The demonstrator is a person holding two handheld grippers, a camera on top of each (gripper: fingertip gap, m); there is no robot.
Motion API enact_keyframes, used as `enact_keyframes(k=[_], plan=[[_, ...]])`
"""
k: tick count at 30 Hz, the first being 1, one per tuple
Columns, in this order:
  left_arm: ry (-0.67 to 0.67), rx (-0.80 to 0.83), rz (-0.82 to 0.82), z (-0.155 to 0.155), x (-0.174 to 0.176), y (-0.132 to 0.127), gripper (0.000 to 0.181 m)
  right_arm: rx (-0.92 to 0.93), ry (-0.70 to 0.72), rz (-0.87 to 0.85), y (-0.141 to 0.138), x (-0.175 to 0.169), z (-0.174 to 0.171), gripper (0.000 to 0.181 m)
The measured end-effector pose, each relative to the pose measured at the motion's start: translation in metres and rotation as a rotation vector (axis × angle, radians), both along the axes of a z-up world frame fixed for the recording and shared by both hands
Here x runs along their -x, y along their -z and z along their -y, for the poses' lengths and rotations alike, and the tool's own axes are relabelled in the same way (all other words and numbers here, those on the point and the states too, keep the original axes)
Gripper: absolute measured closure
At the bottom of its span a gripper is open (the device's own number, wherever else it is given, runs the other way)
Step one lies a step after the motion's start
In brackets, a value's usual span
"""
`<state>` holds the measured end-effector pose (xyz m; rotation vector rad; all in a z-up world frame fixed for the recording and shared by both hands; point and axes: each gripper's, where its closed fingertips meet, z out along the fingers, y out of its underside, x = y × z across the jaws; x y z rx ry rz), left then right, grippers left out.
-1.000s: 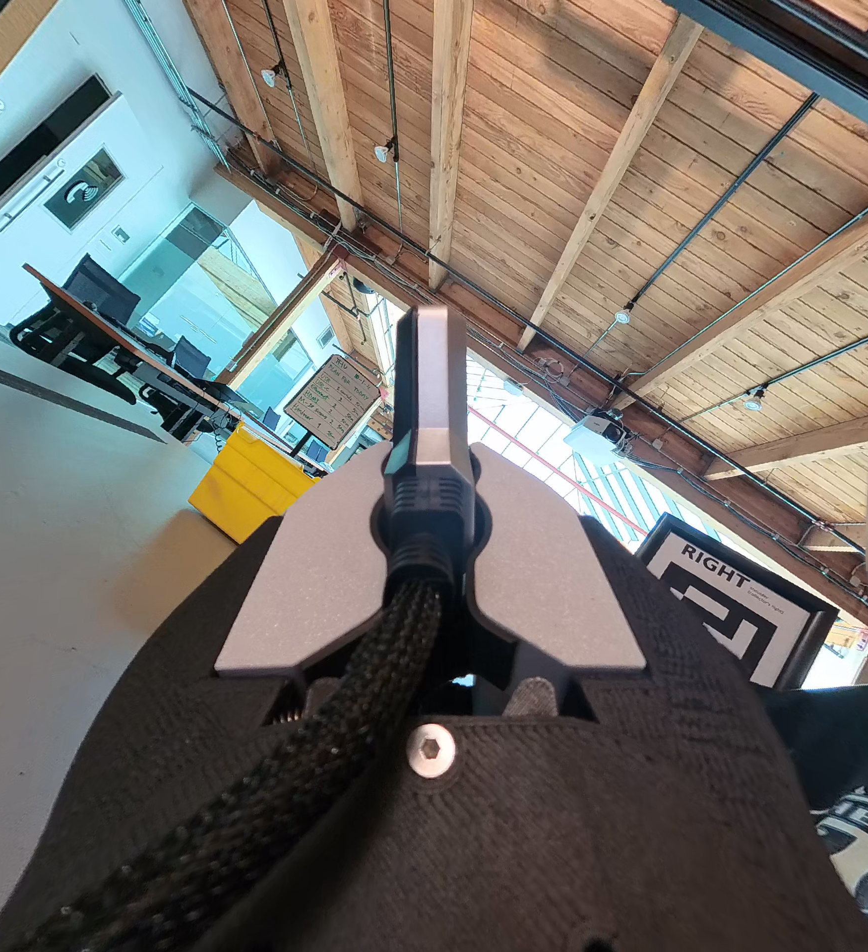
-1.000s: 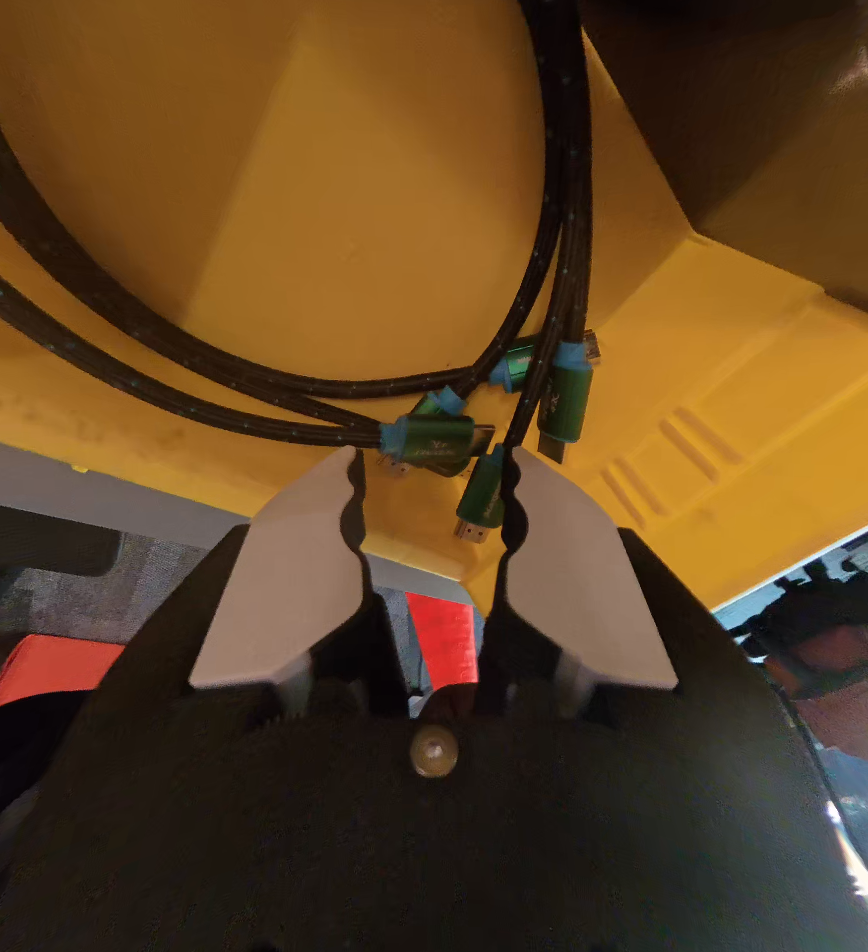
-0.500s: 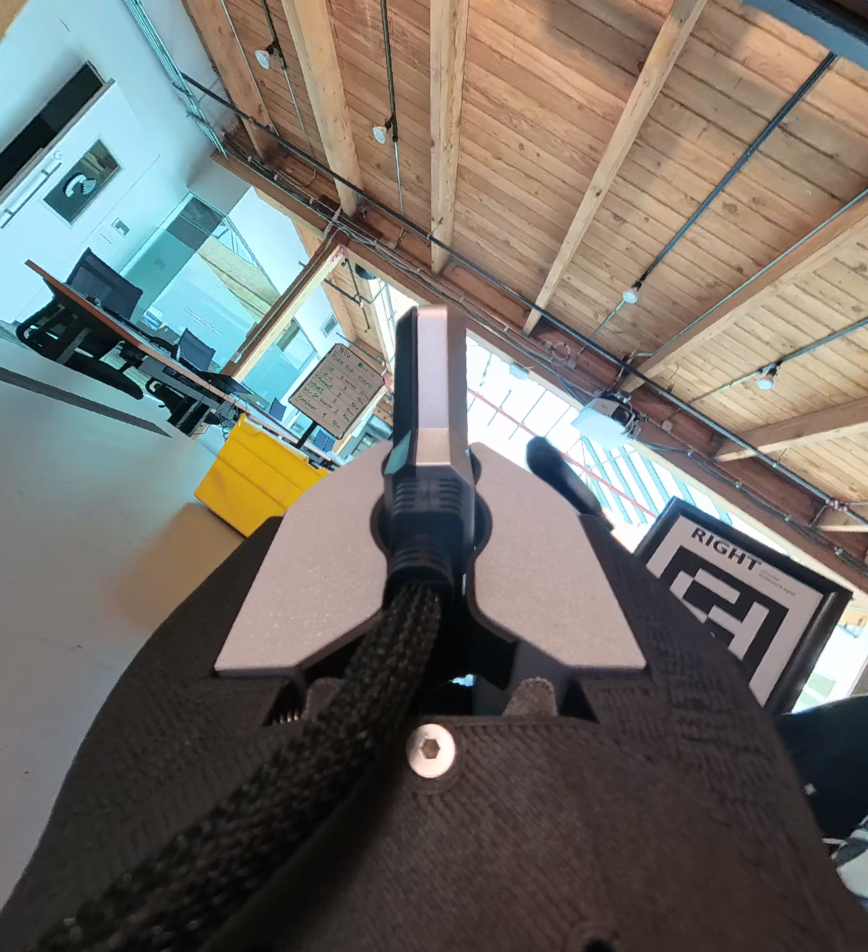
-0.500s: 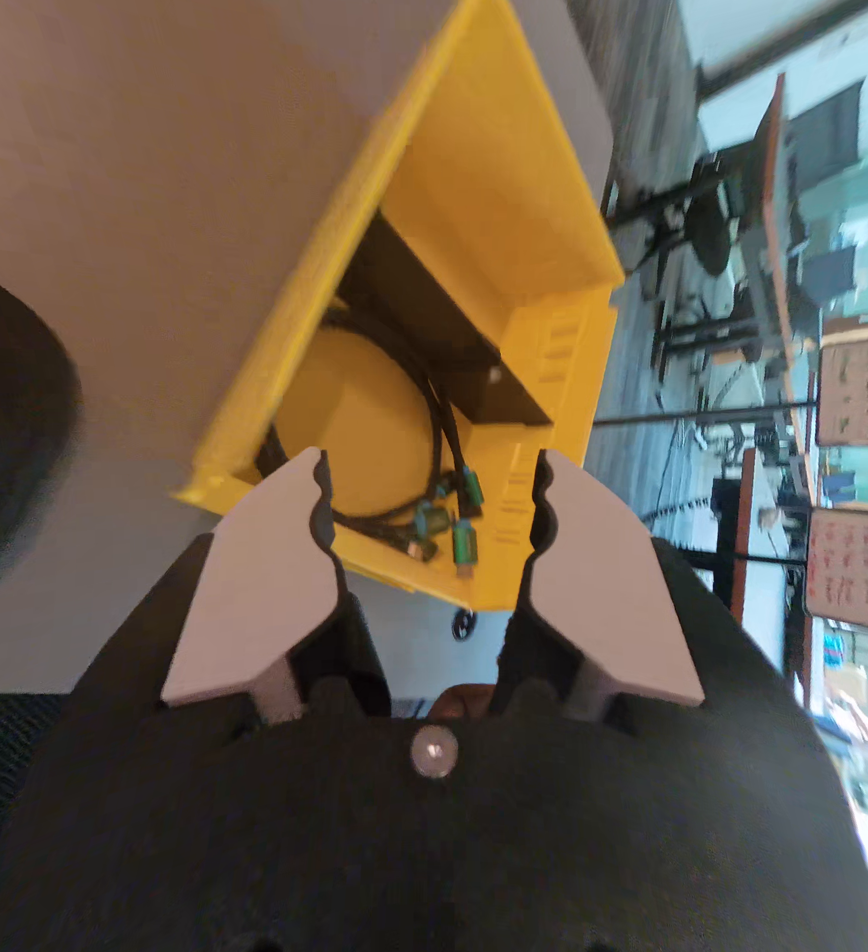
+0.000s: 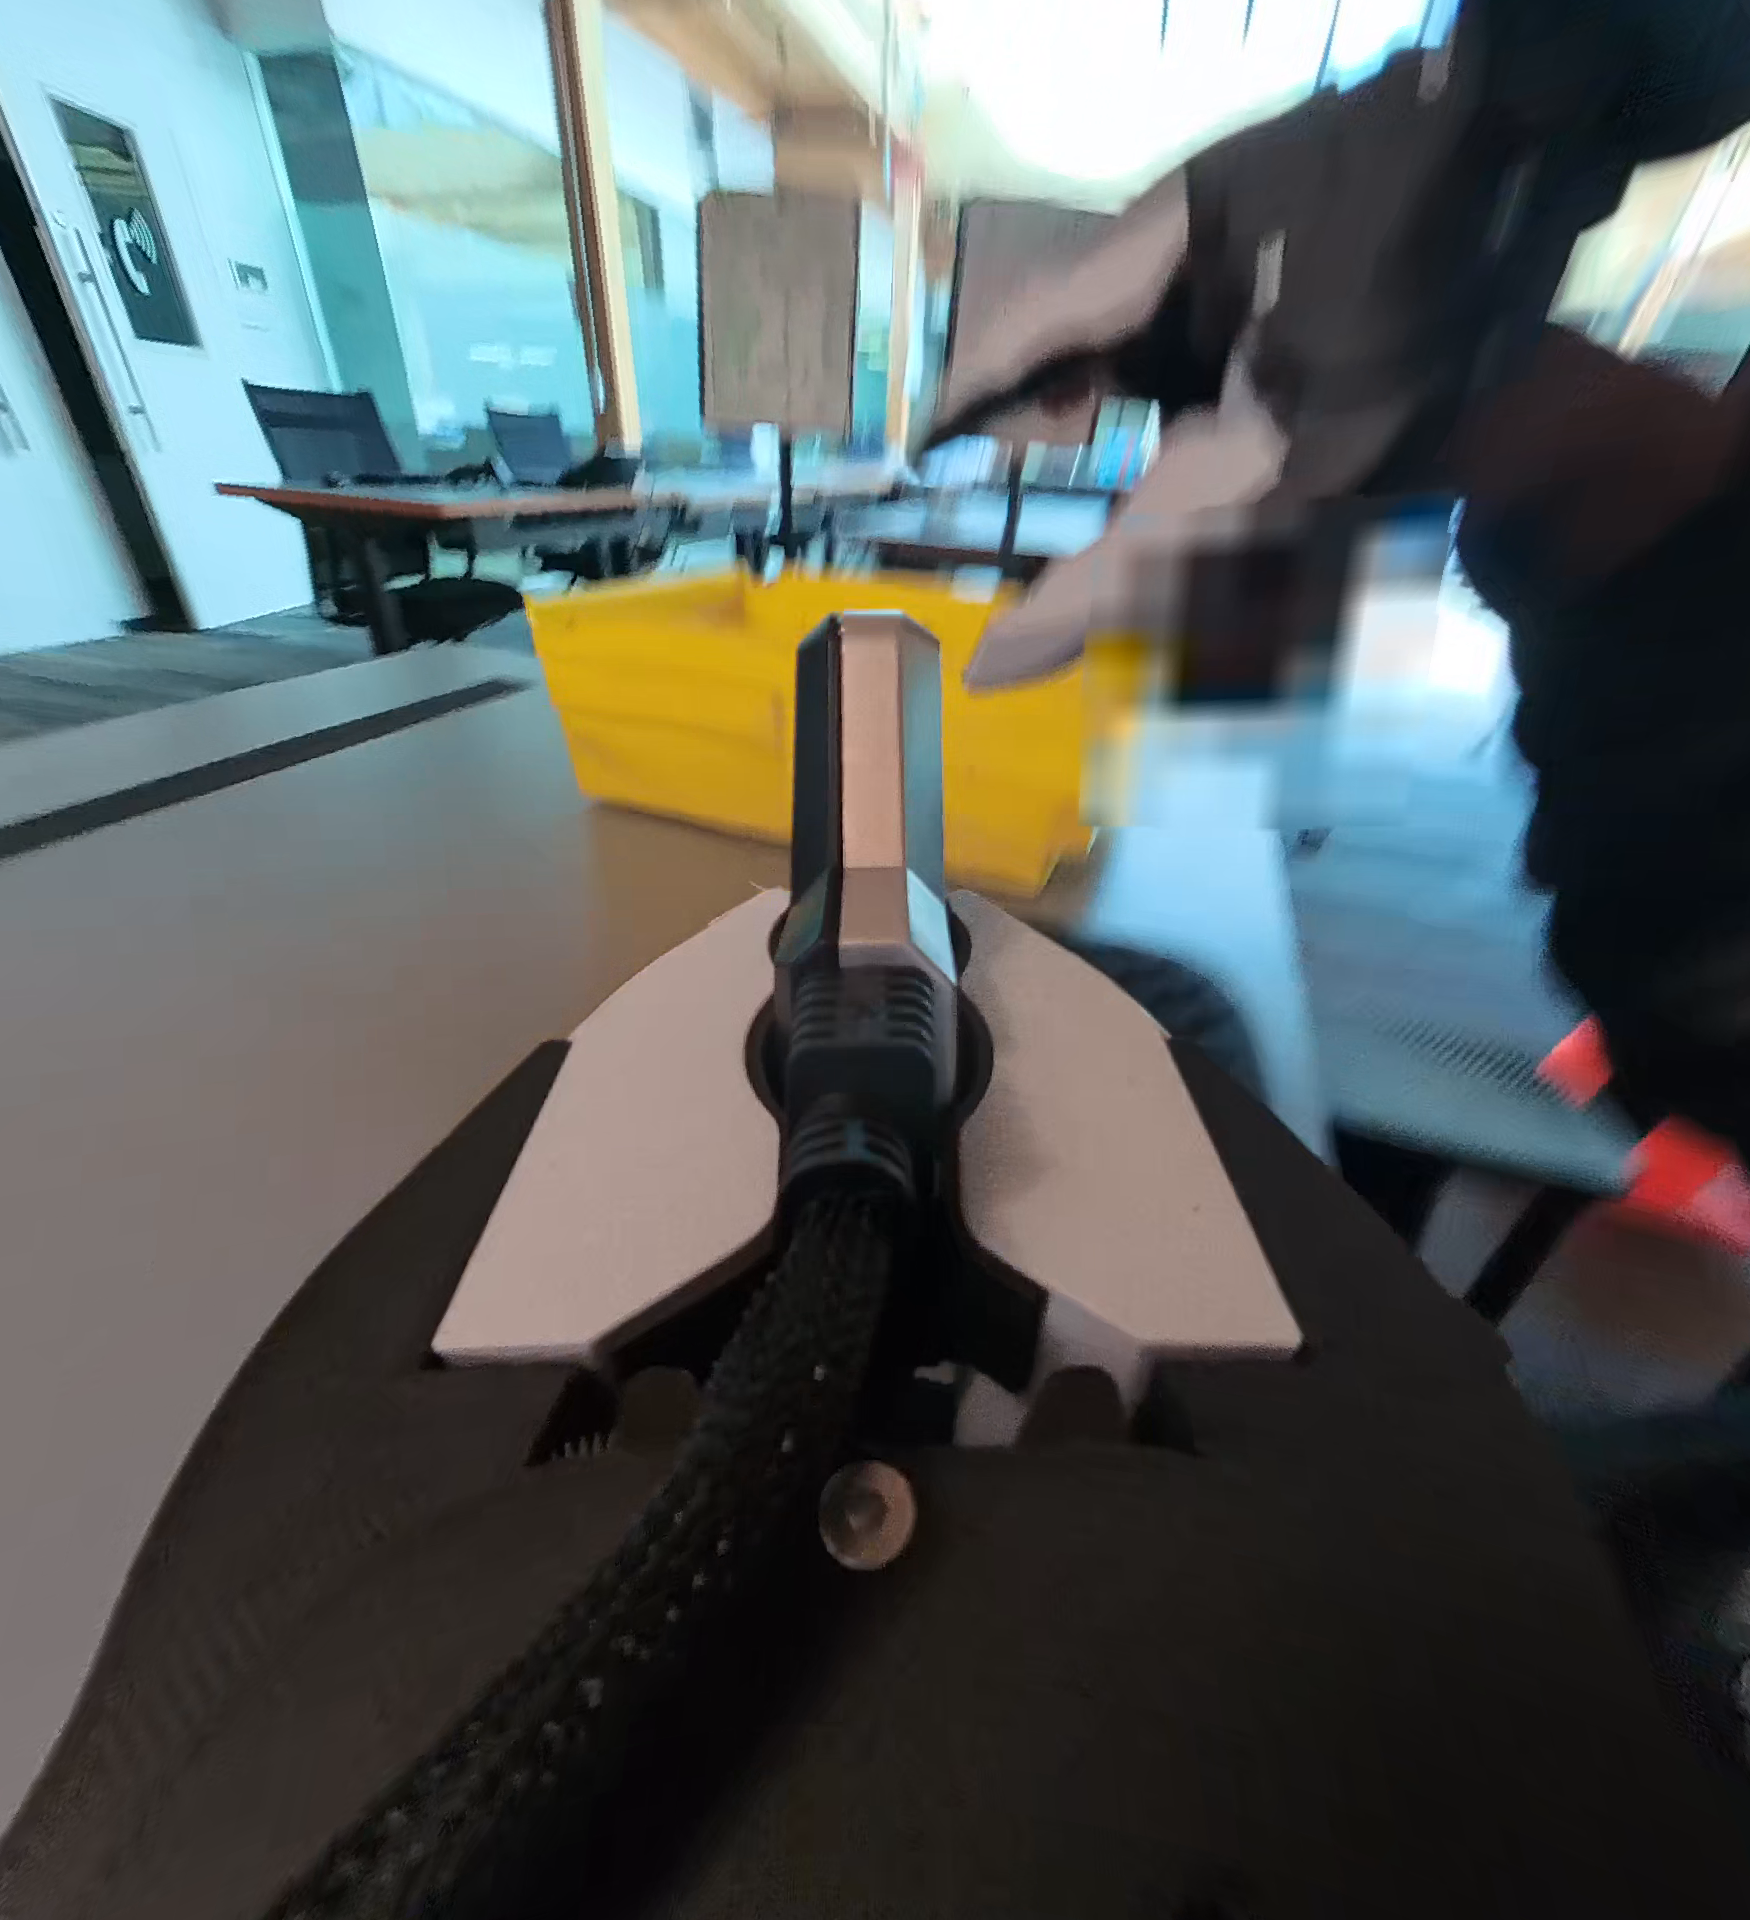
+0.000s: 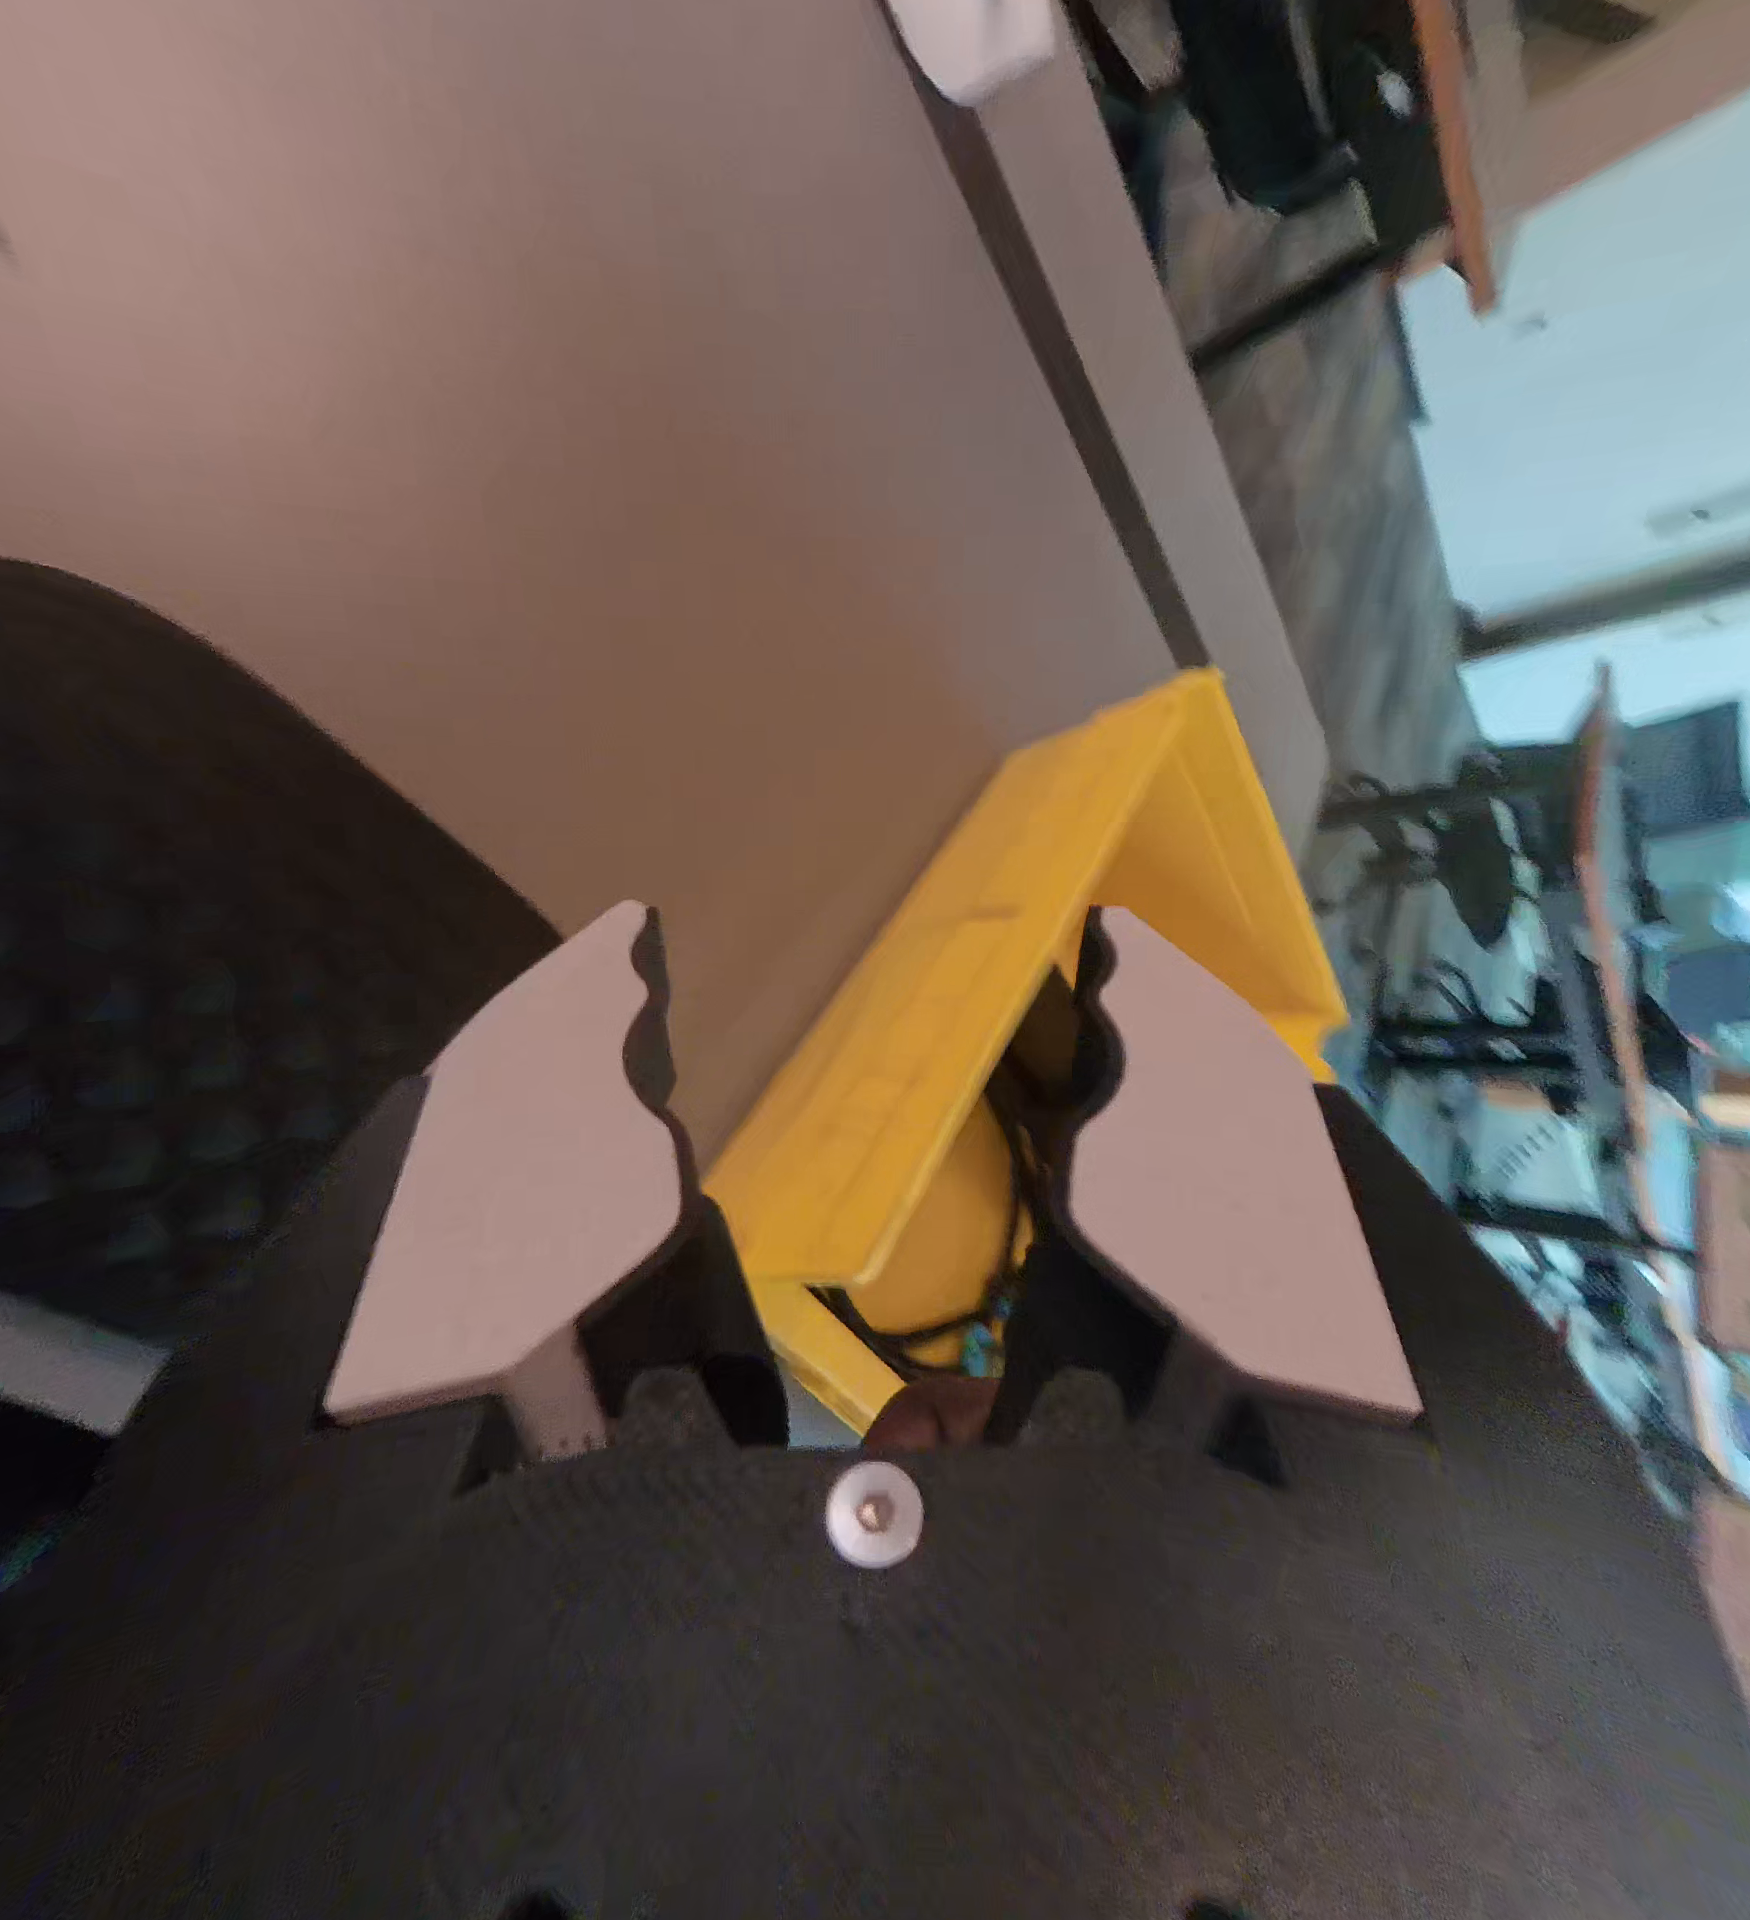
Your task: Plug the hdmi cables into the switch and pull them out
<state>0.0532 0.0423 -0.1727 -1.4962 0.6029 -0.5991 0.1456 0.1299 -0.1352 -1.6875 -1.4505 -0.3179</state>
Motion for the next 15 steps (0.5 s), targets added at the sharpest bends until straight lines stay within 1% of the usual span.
enact_keyframes(k=[1, 4, 8, 11, 15], plan=[[0.002, -0.001, -0.07, 0.0, -0.004, 0.007, 0.158, 0.047, -0.061, -0.031, 0.003, 0.01, 0.009, 0.105], [0.043, -0.005, -0.208, 0.004, -0.016, 0.021, 0.158, 0.202, -0.261, -0.131, 0.007, 0.039, 0.043, 0.104], [0.076, 0.004, -0.252, 0.007, -0.022, 0.026, 0.158, 0.35, -0.492, -0.23, 0.003, 0.064, 0.087, 0.106], [0.097, 0.019, -0.247, 0.008, -0.023, 0.028, 0.158, 0.398, -0.619, -0.249, 0.003, 0.078, 0.112, 0.108], [0.116, 0.035, -0.264, 0.009, -0.025, 0.031, 0.158, 0.406, -0.756, -0.268, -0.004, 0.097, 0.142, 0.108]])
